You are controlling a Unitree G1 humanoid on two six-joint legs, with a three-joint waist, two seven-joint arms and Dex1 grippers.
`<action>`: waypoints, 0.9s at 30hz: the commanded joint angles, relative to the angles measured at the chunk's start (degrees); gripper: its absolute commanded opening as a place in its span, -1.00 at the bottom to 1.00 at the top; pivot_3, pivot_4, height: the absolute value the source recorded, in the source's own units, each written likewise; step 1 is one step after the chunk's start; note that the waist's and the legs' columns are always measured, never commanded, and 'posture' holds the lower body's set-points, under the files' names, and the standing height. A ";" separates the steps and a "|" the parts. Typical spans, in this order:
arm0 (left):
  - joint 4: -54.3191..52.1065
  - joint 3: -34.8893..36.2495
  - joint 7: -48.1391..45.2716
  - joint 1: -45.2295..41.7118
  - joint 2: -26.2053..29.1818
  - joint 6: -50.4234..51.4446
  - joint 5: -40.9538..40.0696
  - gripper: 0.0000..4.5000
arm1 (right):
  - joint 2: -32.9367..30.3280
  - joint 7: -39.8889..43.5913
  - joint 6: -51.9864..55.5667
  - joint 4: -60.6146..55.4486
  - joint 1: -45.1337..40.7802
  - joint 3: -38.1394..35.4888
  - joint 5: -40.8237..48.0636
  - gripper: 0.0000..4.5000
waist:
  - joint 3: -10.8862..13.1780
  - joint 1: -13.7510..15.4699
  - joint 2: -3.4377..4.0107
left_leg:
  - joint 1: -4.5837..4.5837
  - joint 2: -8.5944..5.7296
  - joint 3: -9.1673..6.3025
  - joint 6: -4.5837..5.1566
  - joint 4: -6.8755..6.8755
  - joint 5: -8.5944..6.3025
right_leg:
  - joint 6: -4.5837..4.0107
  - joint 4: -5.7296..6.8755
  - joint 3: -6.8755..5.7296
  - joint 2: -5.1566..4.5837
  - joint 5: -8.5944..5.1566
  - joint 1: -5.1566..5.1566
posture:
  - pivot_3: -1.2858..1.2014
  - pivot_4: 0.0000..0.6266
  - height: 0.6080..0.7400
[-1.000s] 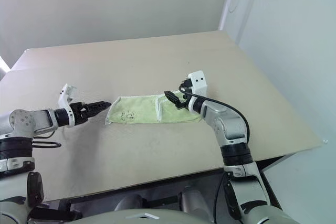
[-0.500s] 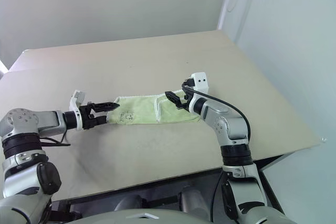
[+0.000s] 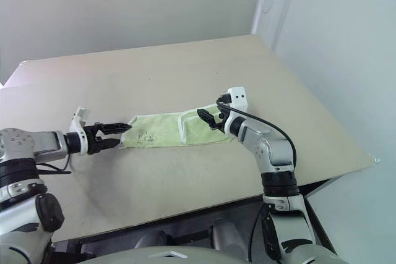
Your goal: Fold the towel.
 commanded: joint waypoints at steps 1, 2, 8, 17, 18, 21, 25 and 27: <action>-0.72 -0.95 -1.52 0.00 1.55 -0.83 0.24 0.98 | 0.61 0.03 -0.66 -1.66 -0.99 0.28 0.33 1.00 | 0.00 0.12 0.00 | 0.00 -0.01 0.00 0.00 0.00 0.00 | 0.00 -0.01 0.00 -0.01 0.00 0.00 | 0.03 -1.00 1.00; -0.31 -1.18 -1.87 0.01 1.54 -1.18 0.31 0.98 | 0.69 0.02 -0.73 -1.52 -1.09 0.34 0.28 1.00 | 0.00 0.23 -0.01 | -0.01 -0.02 0.00 0.00 0.00 0.00 | 0.00 -0.01 0.00 -0.03 0.00 0.00 | 0.03 -1.00 1.00; 0.40 -3.21 -2.86 -0.41 -2.20 -2.01 0.00 0.98 | 0.80 -0.12 -1.21 -1.19 -1.08 0.73 -0.14 1.00 | 0.00 0.79 -0.01 | -0.02 -0.07 0.00 -0.01 0.01 0.00 | 0.01 -0.04 0.00 -0.08 -0.01 0.02 | 0.03 -1.00 1.00; 3.17 -5.05 -2.73 -1.53 -6.49 -4.31 1.80 0.98 | 0.42 -0.45 -0.94 -1.47 -0.74 0.19 -0.28 1.00 | -0.02 1.37 0.03 | 0.06 -0.29 -0.09 -0.03 0.05 0.02 | 0.08 -0.05 0.00 -0.23 -0.05 0.18 | 0.03 -1.00 1.00; 3.46 -4.98 -2.79 -1.60 -6.76 -4.53 1.93 0.98 | 0.41 -0.50 -0.92 -1.50 -0.69 0.17 -0.29 1.00 | -0.03 1.54 0.04 | 0.08 -0.30 -0.09 -0.04 0.06 0.02 | 0.09 -0.05 0.00 -0.24 -0.05 0.19 | 0.03 -1.00 1.00; 3.47 -4.40 -2.32 -1.92 -8.09 -4.52 1.89 0.90 | 0.37 -0.66 -0.88 -1.63 -0.50 0.21 -0.30 1.00 | -0.03 2.33 0.04 | 0.09 -0.31 -0.11 -0.05 0.07 0.03 | 0.09 -0.05 0.00 -0.24 -0.05 0.20 | 0.03 -1.00 1.00; 2.94 -3.90 -2.00 -2.10 -9.37 -4.50 1.86 0.41 | 0.31 -0.82 -0.81 -1.85 -0.32 0.44 -0.39 1.00 | -0.03 2.34 0.04 | 0.03 -0.33 -0.11 -0.05 0.06 0.03 | 0.11 -0.12 0.00 -0.25 -0.06 0.18 | 0.03 -1.00 1.00; 2.72 -3.25 -1.84 -2.47 -9.89 -4.39 1.63 0.09 | 0.26 -0.81 -0.92 -1.59 -0.49 0.51 -0.51 1.00 | -0.03 2.30 0.04 | -0.01 -0.33 -0.11 -0.05 0.03 0.03 | 0.13 -0.13 0.00 -0.25 -0.06 0.14 | 0.03 -1.00 1.00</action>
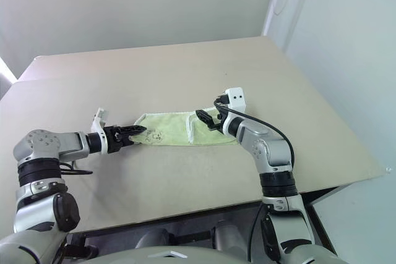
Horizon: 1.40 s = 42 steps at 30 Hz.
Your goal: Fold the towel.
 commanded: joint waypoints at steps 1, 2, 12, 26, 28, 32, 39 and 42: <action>0.03 -0.19 0.19 -1.15 -0.92 1.12 -0.59 -0.09 | -0.05 -0.06 -0.84 -1.47 -0.63 -0.34 0.02 1.00 | 0.01 -0.08 -0.01 | -0.01 0.00 0.00 0.00 -0.03 0.00 | 0.00 0.00 0.00 0.00 0.00 -0.03 | 0.03 -1.00 1.00; -0.11 0.03 0.35 -1.42 -1.00 1.29 -0.64 -0.27 | -0.08 -0.03 -0.87 -1.40 -0.69 -0.34 0.00 1.00 | 0.01 -0.10 -0.01 | -0.03 0.01 -0.01 0.00 -0.06 0.00 | 0.00 0.01 0.00 0.01 0.00 -0.07 | 0.03 -1.00 1.00; -3.94 3.13 1.71 -2.21 1.05 5.42 -1.13 -0.98 | -1.70 2.77 -1.13 -2.32 -0.20 0.78 -0.20 1.00 | 0.03 -0.30 -0.04 | -0.04 0.02 -0.01 0.00 -0.11 0.00 | 0.00 0.01 0.00 0.04 -0.01 -0.12 | 0.03 -1.00 1.00; -12.21 -0.54 -1.95 4.45 14.96 6.11 -6.86 -0.98 | -11.33 15.35 1.89 -13.17 6.34 -0.87 8.15 1.00 | 0.13 -1.70 -0.19 | -0.04 0.03 -0.02 0.00 -0.16 0.00 | 0.00 -0.01 0.01 0.04 -0.04 -0.15 | 0.03 -1.00 1.00; -13.96 -3.11 -3.57 4.99 16.34 4.41 -6.24 -0.98 | -12.40 15.84 1.23 -12.94 6.65 -0.47 7.95 1.00 | 0.14 -1.68 -0.19 | -0.04 0.03 0.00 -0.01 -0.17 0.00 | -0.10 -0.03 0.01 0.03 -0.10 -0.16 | 0.03 -1.00 1.00; -17.18 -12.39 -9.04 1.17 16.00 -3.10 -5.39 -0.98 | -11.86 13.68 -1.46 -10.32 5.89 0.16 5.26 1.00 | 0.19 -1.33 -0.29 | -0.02 0.02 -0.02 -0.01 -0.13 0.00 | -0.17 -0.03 0.01 0.04 -0.14 -0.13 | 0.03 -1.00 1.00; -13.49 -27.71 -20.58 -5.94 16.47 -12.71 -1.08 -0.98 | -11.48 12.02 -2.38 -10.93 6.83 -0.40 4.73 1.00 | 0.24 -1.54 -0.33 | -0.11 0.01 0.05 -0.02 -0.19 0.00 | -0.15 -0.11 0.08 0.04 -0.14 -0.20 | 0.03 -1.00 1.00; -9.70 -32.17 -24.68 -9.83 15.41 -15.77 1.05 -0.98 | -11.73 11.51 -2.48 -11.83 7.60 -1.03 4.91 1.00 | 0.24 -1.53 -0.32 | -0.27 0.01 0.05 -0.02 -0.20 0.00 | -0.04 -0.07 0.09 0.07 -0.08 -0.36 | 0.03 -1.00 1.00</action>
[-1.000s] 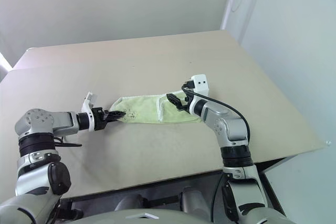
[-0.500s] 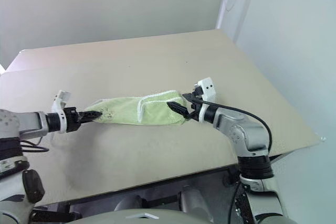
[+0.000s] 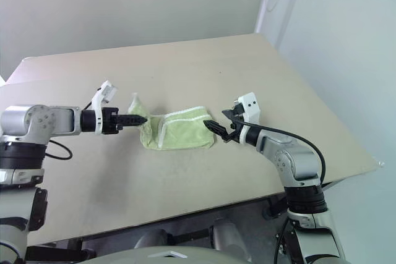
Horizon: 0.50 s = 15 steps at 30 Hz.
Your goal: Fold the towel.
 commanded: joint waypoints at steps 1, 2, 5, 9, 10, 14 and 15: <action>3.45 -4.04 -5.04 -4.64 -1.05 -3.99 2.35 -0.98 | -0.27 -0.80 -1.34 -2.38 0.39 -2.03 0.41 1.00 | 0.00 0.03 0.00 | -0.04 0.00 0.01 0.00 0.01 0.00 | 0.03 0.01 0.00 0.00 0.02 -0.06 | 0.03 -1.00 1.00; 4.60 -5.93 -6.45 -5.94 -1.98 -4.97 3.27 -0.98 | -0.33 -1.22 -1.45 -2.51 0.70 -2.43 0.36 1.00 | 0.00 0.08 0.00 | -0.11 0.00 0.00 0.00 0.01 0.00 | 0.03 0.01 0.00 0.00 0.02 -0.10 | 0.03 -1.00 1.00; 8.07 -10.82 -9.13 -9.18 -5.28 -7.99 6.60 -0.98 | -0.17 -2.55 -1.84 -2.86 1.39 -3.23 0.17 1.00 | 0.00 0.30 0.00 | -0.42 -0.01 -0.01 0.01 0.16 0.00 | 0.07 0.01 0.00 -0.02 0.04 -0.29 | 0.03 -1.00 1.00; 13.18 -14.29 -11.45 -12.99 -10.32 -11.20 9.89 -0.98 | 0.31 -4.67 -2.22 -3.10 1.98 -4.20 -0.04 1.00 | 0.00 0.30 0.00 | -0.60 -0.05 -0.05 0.01 0.24 0.00 | 0.09 0.00 -0.01 -0.02 0.04 -0.38 | 0.03 -1.00 1.00; 13.94 -15.26 -11.86 -13.40 -11.42 -12.39 10.96 -0.98 | 0.36 -5.15 -2.28 -3.15 2.16 -4.42 -0.03 1.00 | 0.00 0.26 0.00 | -0.62 -0.05 -0.05 0.01 0.23 0.01 | 0.09 0.01 0.00 -0.02 0.04 -0.41 | 0.03 -1.00 1.00; 15.69 -17.73 -14.64 -14.69 -15.25 -13.67 12.85 -0.98 | 0.41 -6.90 -2.36 -3.66 3.02 -5.34 0.11 1.00 | 0.01 0.08 0.01 | -0.62 -0.04 -0.06 0.02 0.19 0.01 | 0.09 0.02 0.00 0.00 0.04 -0.44 | 0.03 -1.00 1.00; 15.53 -18.08 -15.23 -14.75 -15.78 -13.91 13.17 -0.98 | 0.39 -7.23 -2.34 -3.80 3.23 -5.52 0.10 1.00 | 0.01 0.05 0.01 | -0.61 -0.04 -0.05 0.02 0.20 0.01 | 0.10 0.03 0.01 0.00 0.03 -0.44 | 0.03 -1.00 1.00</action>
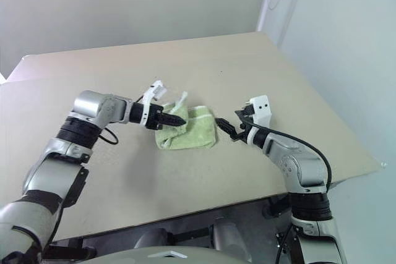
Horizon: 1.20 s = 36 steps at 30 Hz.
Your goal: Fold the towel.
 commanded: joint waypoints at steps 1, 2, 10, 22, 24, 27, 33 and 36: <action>-0.30 -0.75 -2.16 -2.04 -1.59 -1.28 1.44 -0.98 | 0.18 -1.31 -1.01 -2.98 0.17 -1.79 0.27 1.00 | 0.00 -0.02 0.00 | 0.00 0.00 0.00 0.00 0.00 0.00 | 0.00 0.01 0.00 0.00 0.00 0.00 | 0.03 -1.00 1.00; 0.03 -0.64 -1.66 -2.30 -2.56 -0.32 1.59 -0.98 | 0.09 -1.55 -0.98 -3.20 0.52 -2.01 0.31 1.00 | 0.00 0.03 0.00 | 0.00 0.00 0.00 0.00 0.01 0.00 | 0.00 0.02 0.00 0.00 0.00 0.00 | 0.03 -1.00 1.00; -4.37 -1.98 -3.16 -0.92 -4.11 3.17 1.50 -0.98 | 0.42 -6.32 -1.50 -0.75 0.88 -3.12 -1.94 1.00 | 0.00 0.07 0.00 | 0.01 0.00 -0.01 0.01 0.04 0.00 | 0.01 0.06 0.01 0.00 0.00 0.01 | 0.03 -1.00 1.00; -8.26 0.55 -2.71 1.40 -4.84 2.82 0.56 0.77 | 1.03 -7.29 -2.71 2.53 -0.94 -2.48 -3.78 1.00 | 0.00 0.06 0.01 | 0.03 0.00 -0.02 0.01 0.09 0.00 | 0.01 0.12 0.01 0.00 0.00 0.02 | 0.03 -1.00 1.00; -9.03 2.30 -3.39 1.53 -3.88 2.11 -0.25 0.98 | 1.40 -7.21 -3.02 2.66 -1.05 -2.20 -3.96 1.00 | 0.00 -0.02 0.01 | 0.05 0.00 -0.02 0.01 0.09 0.01 | 0.01 0.13 0.01 0.00 0.00 0.04 | 0.03 -1.00 1.00; -11.55 4.50 -4.89 1.99 -1.65 0.05 -1.24 0.98 | 2.19 -7.05 -3.19 2.47 -1.80 -2.90 -3.30 1.00 | 0.00 -0.10 0.02 | 0.05 0.01 -0.02 0.01 0.08 0.01 | 0.00 0.16 0.01 0.02 0.00 0.02 | 0.03 -1.00 1.00; -16.49 7.79 -3.72 5.38 3.59 -9.97 1.60 0.98 | 2.12 -1.65 -1.43 -1.72 -2.69 -1.92 1.17 1.00 | -0.01 0.01 0.04 | 0.05 0.01 -0.02 0.01 0.11 0.01 | 0.01 0.15 0.01 0.00 0.01 0.04 | 0.03 -1.00 1.00; -17.79 7.13 -5.60 9.14 8.18 -17.57 4.79 0.98 | 2.70 1.18 -1.18 -2.89 -4.89 -0.41 3.23 1.00 | -0.01 -0.22 0.06 | 0.08 0.01 -0.01 0.01 0.11 0.01 | 0.00 0.20 0.03 0.01 0.01 0.04 | 0.03 -1.00 1.00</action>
